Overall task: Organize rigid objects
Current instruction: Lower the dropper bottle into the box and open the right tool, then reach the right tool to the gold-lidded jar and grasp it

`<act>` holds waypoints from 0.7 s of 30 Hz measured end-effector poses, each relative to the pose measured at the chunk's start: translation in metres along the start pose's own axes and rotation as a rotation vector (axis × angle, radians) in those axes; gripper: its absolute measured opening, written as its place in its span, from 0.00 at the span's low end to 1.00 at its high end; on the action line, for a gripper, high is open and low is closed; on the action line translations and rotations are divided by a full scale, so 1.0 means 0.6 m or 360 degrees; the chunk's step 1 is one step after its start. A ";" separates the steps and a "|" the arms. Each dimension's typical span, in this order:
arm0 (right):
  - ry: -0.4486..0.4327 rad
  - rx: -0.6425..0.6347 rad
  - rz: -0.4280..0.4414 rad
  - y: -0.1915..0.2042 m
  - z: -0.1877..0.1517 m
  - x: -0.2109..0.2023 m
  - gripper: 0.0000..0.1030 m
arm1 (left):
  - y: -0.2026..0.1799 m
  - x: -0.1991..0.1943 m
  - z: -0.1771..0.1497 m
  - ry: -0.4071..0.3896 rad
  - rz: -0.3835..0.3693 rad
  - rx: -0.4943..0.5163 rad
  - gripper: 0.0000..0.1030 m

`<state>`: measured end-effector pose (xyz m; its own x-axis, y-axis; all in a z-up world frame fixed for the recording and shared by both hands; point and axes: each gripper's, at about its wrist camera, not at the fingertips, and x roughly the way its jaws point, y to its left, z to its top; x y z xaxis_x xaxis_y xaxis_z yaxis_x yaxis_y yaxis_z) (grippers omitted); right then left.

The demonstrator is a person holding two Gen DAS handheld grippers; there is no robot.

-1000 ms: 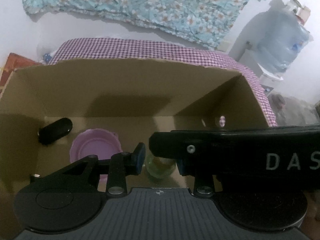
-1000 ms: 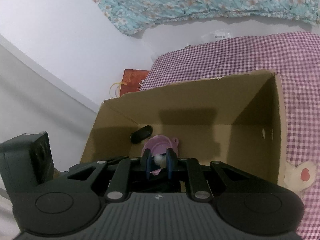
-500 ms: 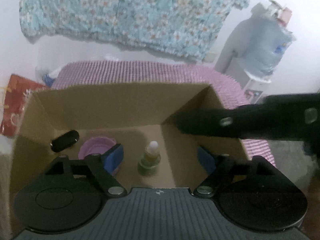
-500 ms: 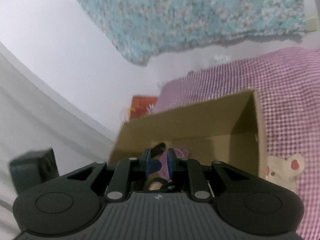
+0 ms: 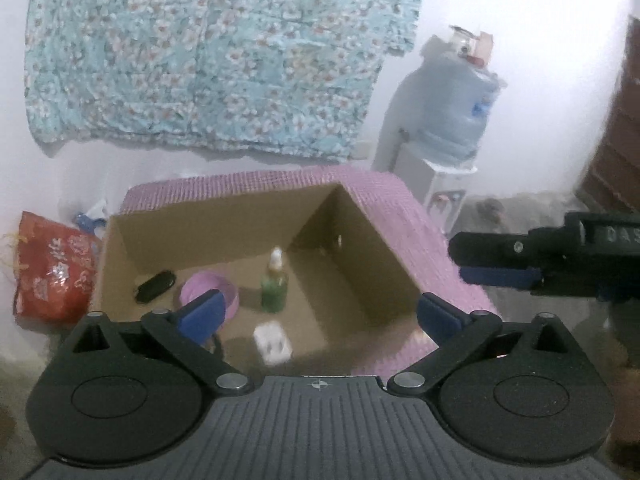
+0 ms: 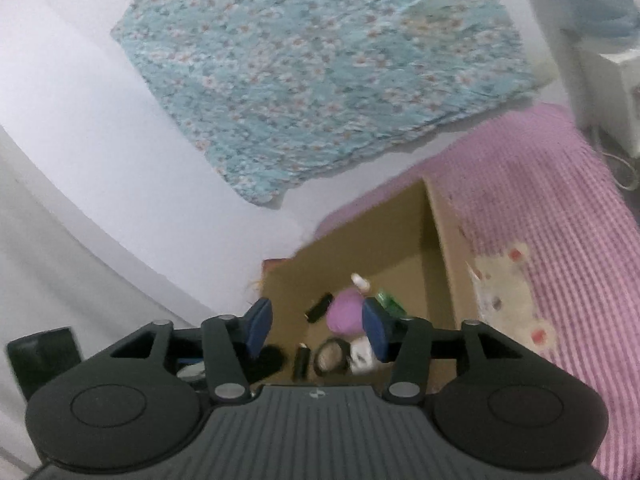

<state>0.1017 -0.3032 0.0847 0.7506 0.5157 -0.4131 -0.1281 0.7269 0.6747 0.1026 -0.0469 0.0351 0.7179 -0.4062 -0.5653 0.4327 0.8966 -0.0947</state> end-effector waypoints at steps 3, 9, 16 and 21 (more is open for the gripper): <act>0.0041 0.0033 -0.0048 -0.005 -0.032 -0.007 0.55 | 0.011 -0.018 -0.040 0.0063 0.0046 0.0018 0.99; 0.0170 0.0011 -0.0146 -0.001 -0.084 0.015 0.57 | 0.037 -0.027 -0.119 0.0176 0.0167 0.0018 1.00; 0.0344 -0.0009 -0.0125 0.025 -0.129 0.079 0.57 | 0.057 -0.001 -0.174 0.0236 0.0185 -0.0027 0.99; 0.0462 0.0021 -0.0075 0.030 -0.148 0.125 0.57 | 0.068 0.030 -0.184 0.0199 0.0208 -0.0024 0.95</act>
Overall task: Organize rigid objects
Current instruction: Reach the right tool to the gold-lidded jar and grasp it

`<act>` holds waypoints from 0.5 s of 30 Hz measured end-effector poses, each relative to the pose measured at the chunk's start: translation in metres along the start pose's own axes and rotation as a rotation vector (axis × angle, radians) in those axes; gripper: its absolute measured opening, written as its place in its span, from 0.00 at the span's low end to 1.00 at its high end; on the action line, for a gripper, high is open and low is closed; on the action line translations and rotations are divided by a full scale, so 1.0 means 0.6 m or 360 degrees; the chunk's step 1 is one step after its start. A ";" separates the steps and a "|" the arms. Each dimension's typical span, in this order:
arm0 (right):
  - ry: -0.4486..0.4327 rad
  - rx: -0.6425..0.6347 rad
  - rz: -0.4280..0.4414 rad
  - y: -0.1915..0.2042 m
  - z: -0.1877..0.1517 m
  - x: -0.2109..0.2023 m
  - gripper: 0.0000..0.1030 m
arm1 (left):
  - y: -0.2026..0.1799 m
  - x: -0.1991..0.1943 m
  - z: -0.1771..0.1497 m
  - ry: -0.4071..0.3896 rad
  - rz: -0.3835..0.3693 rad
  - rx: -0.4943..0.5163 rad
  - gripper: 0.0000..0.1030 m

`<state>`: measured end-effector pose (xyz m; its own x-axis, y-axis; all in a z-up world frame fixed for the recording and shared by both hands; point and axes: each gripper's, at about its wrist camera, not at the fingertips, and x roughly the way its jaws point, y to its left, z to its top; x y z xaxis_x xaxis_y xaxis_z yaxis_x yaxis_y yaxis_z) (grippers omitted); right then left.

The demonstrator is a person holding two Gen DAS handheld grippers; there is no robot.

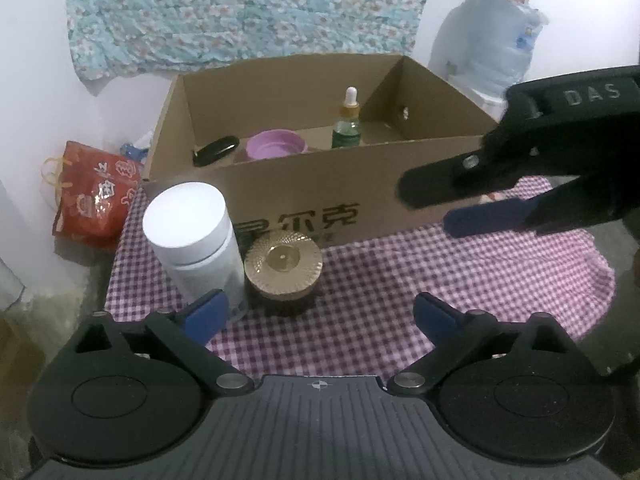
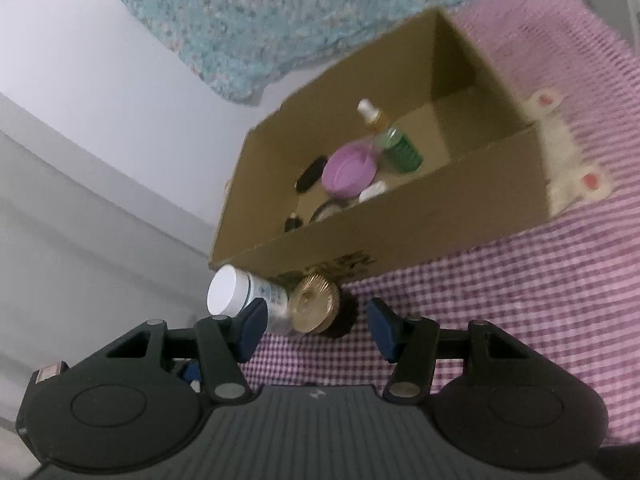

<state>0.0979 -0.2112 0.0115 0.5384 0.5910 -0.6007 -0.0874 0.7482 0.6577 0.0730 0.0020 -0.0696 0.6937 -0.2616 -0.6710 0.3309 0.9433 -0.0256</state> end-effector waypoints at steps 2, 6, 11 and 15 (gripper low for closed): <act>0.0042 0.0012 0.0014 -0.001 0.002 0.021 0.54 | 0.005 0.011 -0.002 -0.0002 -0.0021 -0.0016 0.93; 0.0119 0.0003 0.0014 -0.003 0.009 0.066 0.50 | 0.009 0.038 -0.006 0.0022 -0.0011 -0.0031 0.86; 0.0175 -0.0025 0.0009 -0.007 0.020 0.111 0.48 | 0.018 0.064 -0.007 0.0090 -0.0001 -0.0088 0.81; 0.0230 -0.0043 0.0030 -0.008 0.028 0.146 0.47 | 0.022 0.079 -0.005 0.0112 -0.0011 -0.0098 0.79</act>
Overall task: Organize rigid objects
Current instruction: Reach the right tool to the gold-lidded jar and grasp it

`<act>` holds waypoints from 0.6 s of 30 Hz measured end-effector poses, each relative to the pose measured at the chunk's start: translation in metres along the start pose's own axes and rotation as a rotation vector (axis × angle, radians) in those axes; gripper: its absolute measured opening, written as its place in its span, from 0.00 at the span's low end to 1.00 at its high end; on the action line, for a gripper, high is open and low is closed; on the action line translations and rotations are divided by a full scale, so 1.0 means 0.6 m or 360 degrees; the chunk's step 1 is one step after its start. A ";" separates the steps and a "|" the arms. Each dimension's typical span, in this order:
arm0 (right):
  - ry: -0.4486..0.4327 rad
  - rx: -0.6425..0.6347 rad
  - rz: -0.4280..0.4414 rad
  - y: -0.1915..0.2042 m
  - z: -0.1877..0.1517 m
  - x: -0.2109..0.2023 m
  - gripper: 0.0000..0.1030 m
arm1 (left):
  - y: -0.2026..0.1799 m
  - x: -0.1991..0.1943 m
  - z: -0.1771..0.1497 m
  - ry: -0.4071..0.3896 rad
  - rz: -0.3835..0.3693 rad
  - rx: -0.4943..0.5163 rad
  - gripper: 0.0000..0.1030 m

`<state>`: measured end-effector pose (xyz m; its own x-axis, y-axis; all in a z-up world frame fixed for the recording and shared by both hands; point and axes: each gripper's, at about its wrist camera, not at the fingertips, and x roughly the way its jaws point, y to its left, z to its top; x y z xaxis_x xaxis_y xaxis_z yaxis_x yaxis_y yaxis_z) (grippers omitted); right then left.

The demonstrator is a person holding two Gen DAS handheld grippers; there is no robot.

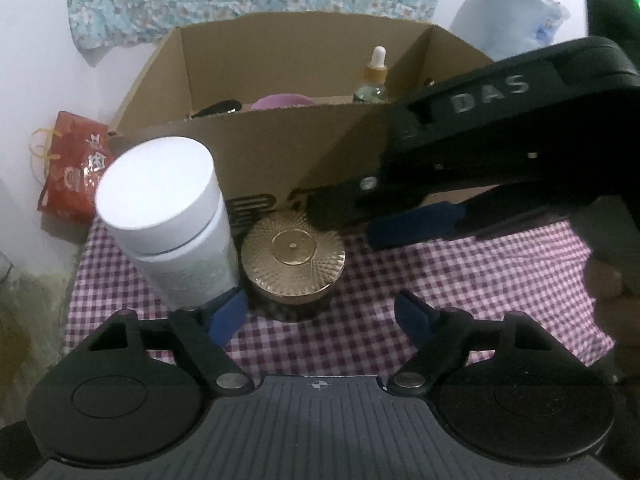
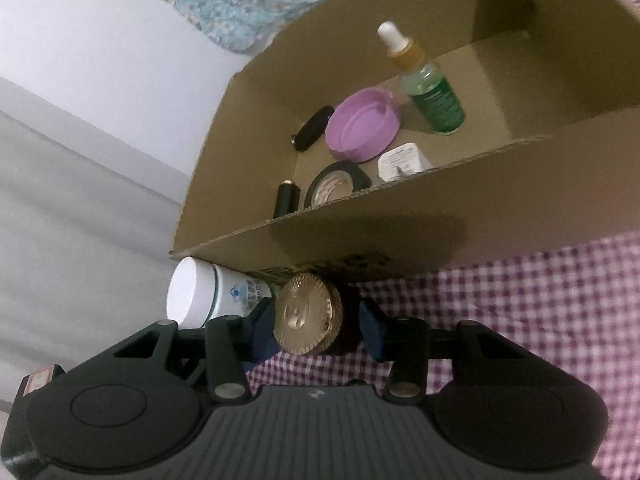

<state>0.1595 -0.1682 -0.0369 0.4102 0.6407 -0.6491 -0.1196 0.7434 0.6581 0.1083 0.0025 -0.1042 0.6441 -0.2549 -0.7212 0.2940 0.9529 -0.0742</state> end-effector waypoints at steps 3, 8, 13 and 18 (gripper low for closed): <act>0.0034 -0.0003 0.0013 0.001 0.004 0.020 0.47 | 0.000 0.006 0.005 -0.0011 -0.0001 0.0006 0.78; 0.0059 0.0004 0.0025 0.002 0.002 0.032 0.47 | -0.007 0.004 0.008 -0.0034 0.0004 0.0029 0.78; 0.0062 0.0031 0.0018 -0.008 0.001 0.019 0.47 | -0.017 0.002 0.009 -0.0036 -0.0040 0.0088 0.78; 0.0040 0.0070 -0.0016 -0.025 -0.007 -0.005 0.47 | -0.042 0.003 0.012 -0.0039 -0.0099 0.0154 0.78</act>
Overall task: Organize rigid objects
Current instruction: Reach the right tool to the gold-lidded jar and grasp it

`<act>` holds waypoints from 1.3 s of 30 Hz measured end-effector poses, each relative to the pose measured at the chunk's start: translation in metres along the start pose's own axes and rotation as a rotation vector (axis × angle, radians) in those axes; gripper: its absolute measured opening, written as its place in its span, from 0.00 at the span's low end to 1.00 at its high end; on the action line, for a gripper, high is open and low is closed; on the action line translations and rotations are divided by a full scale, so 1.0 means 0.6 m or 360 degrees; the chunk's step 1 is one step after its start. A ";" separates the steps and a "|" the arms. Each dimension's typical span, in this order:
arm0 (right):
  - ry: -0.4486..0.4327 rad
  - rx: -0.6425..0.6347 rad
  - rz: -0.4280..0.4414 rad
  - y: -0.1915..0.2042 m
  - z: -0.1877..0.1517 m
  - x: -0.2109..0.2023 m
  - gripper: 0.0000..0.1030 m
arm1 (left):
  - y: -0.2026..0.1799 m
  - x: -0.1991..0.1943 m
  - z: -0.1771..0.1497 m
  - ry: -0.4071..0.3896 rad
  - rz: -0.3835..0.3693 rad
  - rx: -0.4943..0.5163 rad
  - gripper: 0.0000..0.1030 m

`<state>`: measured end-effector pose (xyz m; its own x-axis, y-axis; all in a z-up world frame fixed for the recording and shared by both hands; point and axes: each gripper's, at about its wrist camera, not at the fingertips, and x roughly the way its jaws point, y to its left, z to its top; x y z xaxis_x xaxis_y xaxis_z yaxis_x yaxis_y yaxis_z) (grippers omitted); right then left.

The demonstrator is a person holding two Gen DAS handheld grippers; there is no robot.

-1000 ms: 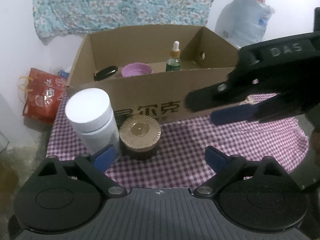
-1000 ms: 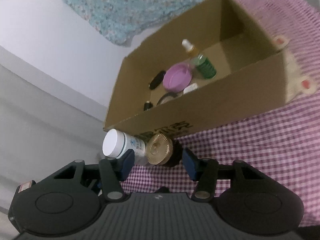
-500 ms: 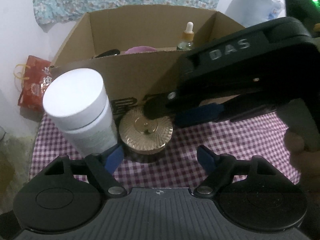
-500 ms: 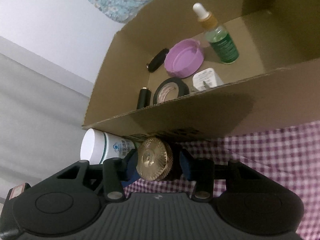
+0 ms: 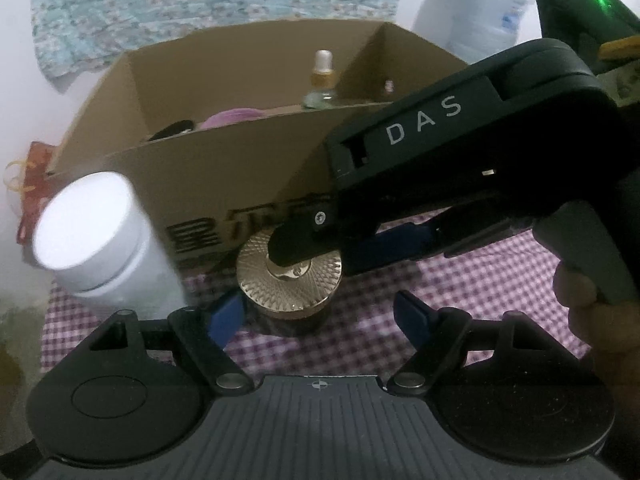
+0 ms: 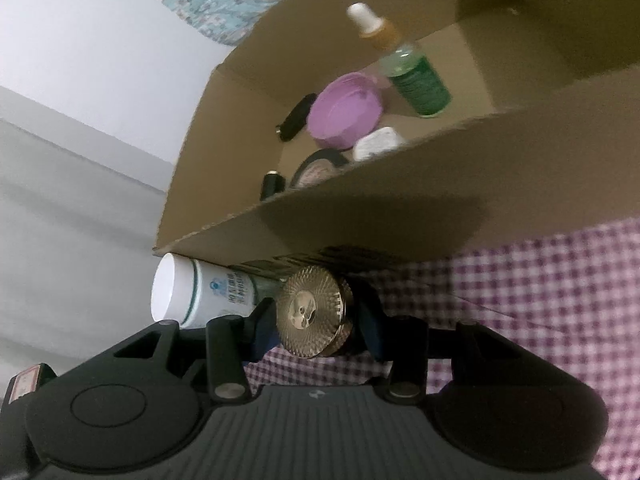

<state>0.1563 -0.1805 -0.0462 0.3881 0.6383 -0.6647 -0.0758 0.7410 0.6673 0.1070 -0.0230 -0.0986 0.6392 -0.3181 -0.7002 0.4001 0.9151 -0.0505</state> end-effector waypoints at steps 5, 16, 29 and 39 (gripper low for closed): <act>-0.0045 0.0033 -0.0042 -0.020 -0.011 -0.037 0.47 | -0.030 0.000 0.001 0.0002 -0.0091 0.0070 0.78; -0.0159 0.0139 -0.0096 -0.056 -0.031 -0.106 0.47 | -0.066 -0.014 0.003 -0.0015 -0.0132 0.0167 0.77; -0.0186 0.0170 -0.0072 -0.054 -0.004 -0.088 0.47 | -0.052 0.018 0.024 0.0037 -0.0035 0.0133 0.75; -0.0148 0.0186 -0.0097 -0.054 -0.014 -0.078 0.48 | -0.054 0.020 0.031 0.0027 -0.0073 0.0098 0.59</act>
<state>0.1330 -0.2327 -0.0394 0.4724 0.5670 -0.6748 0.0557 0.7449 0.6649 0.1142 -0.0610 -0.0921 0.6081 -0.3548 -0.7102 0.4687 0.8825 -0.0395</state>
